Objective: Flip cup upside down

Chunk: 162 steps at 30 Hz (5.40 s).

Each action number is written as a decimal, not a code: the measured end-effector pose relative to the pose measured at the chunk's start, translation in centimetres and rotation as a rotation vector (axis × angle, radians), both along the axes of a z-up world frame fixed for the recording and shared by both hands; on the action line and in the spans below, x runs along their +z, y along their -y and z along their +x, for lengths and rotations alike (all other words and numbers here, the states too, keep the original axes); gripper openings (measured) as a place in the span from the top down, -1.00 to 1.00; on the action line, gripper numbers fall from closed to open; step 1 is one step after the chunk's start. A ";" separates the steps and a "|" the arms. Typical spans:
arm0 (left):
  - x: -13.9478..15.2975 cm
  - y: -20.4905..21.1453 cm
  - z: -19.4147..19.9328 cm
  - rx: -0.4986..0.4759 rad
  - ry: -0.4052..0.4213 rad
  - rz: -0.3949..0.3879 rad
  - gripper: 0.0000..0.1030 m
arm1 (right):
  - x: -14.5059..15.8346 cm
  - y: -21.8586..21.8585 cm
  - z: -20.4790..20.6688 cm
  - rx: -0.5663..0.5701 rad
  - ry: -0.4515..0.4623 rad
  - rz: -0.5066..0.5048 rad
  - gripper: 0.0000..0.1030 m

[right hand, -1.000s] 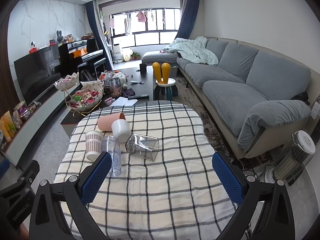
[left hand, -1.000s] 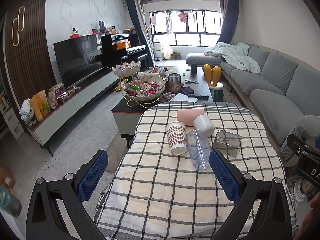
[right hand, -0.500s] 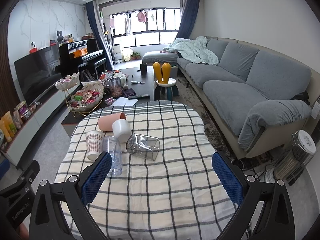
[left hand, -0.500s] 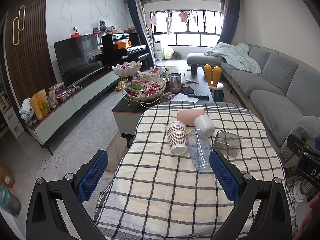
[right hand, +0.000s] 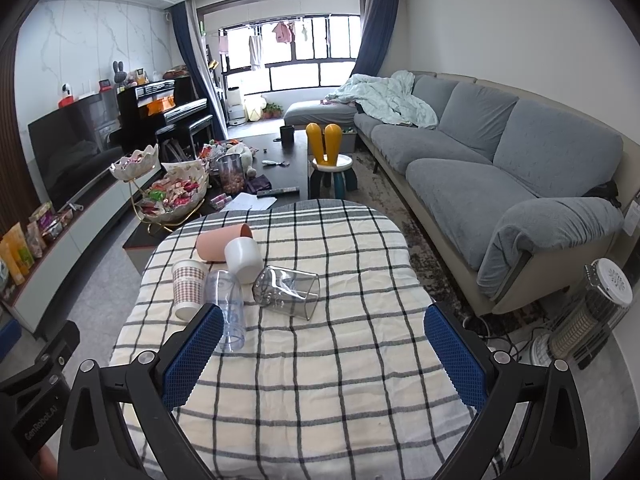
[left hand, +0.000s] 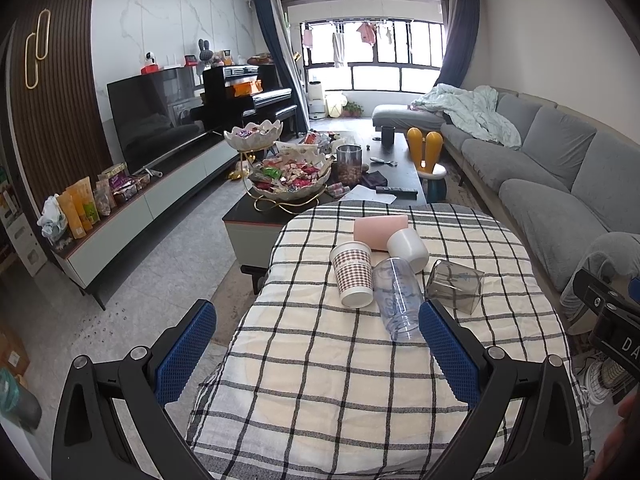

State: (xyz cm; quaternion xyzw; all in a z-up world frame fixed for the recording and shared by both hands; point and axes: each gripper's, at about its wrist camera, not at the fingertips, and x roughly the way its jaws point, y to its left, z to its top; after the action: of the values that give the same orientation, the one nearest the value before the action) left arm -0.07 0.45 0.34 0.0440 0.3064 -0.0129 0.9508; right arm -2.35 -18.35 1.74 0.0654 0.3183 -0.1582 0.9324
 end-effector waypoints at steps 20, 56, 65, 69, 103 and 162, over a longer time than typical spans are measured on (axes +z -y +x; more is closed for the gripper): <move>-1.2 0.1 3.4 0.070 -0.015 -0.008 -1.00 | -1.0 -0.2 5.0 0.068 -0.032 -0.026 -0.96; -10.7 -3.3 23.6 0.193 -0.126 -0.051 -1.00 | -16.4 -4.0 33.5 0.266 -0.465 0.070 -0.77; -11.8 -3.7 23.8 0.202 -0.152 -0.066 -1.00 | -18.5 -4.0 34.3 0.282 -0.510 0.115 -0.38; -11.7 -3.9 23.8 0.201 -0.148 -0.073 -1.00 | -18.0 -4.1 34.0 0.284 -0.496 0.110 -0.37; -4.6 -9.9 11.1 0.152 -0.030 -0.055 -1.00 | -10.3 -7.7 17.6 0.204 -0.370 0.329 -0.37; -9.4 -11.2 6.6 0.045 -0.103 -0.099 -1.00 | -16.2 -11.4 15.2 0.294 -0.520 0.426 -0.50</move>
State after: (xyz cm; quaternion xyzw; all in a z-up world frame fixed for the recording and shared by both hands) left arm 6.56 11.68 -9.04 -0.0105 0.3549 -0.0091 0.9348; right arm 12.81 -6.99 -14.51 0.1694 0.5766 0.0359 0.7984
